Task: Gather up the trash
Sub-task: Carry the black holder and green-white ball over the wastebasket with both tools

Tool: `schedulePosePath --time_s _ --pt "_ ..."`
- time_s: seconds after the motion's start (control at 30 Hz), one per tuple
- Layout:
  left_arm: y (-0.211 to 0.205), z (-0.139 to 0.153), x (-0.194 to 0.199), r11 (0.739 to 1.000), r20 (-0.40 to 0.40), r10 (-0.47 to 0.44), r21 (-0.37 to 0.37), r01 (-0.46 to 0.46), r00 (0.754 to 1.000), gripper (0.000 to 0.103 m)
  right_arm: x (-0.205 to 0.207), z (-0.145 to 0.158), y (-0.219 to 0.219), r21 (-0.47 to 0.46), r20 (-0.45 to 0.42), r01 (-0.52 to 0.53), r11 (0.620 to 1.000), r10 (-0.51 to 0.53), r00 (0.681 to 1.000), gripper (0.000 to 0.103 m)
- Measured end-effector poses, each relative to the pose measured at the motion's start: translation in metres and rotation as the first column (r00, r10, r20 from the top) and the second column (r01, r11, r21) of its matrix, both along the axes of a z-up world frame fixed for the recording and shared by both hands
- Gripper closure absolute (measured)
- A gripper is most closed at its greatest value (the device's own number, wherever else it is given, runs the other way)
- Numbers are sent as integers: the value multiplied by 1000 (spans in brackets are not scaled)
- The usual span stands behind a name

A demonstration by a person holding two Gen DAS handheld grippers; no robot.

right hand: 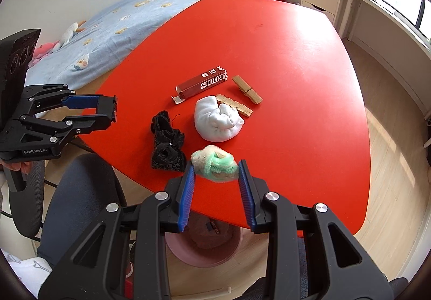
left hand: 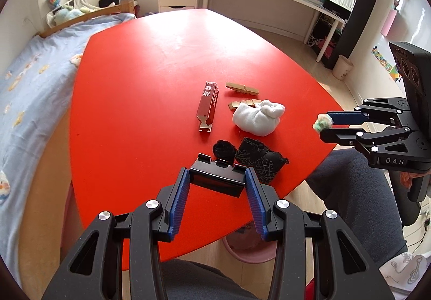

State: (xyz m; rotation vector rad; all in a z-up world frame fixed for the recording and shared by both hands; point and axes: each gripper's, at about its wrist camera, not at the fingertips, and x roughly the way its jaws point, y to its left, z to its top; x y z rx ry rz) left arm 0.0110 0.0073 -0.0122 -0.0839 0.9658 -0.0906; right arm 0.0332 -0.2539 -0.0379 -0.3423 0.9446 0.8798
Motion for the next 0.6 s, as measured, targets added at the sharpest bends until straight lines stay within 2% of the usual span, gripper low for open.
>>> schedulePosePath --time_s 0.3,0.6 --pt "-24 20 -26 1000 42 11 -28 -10 999 61 -30 25 -26 42 31 -26 999 25 999 71" --pt "-48 17 -43 999 25 -8 -52 9 1000 61 -58 29 -46 53 36 -40 998 38 999 71"
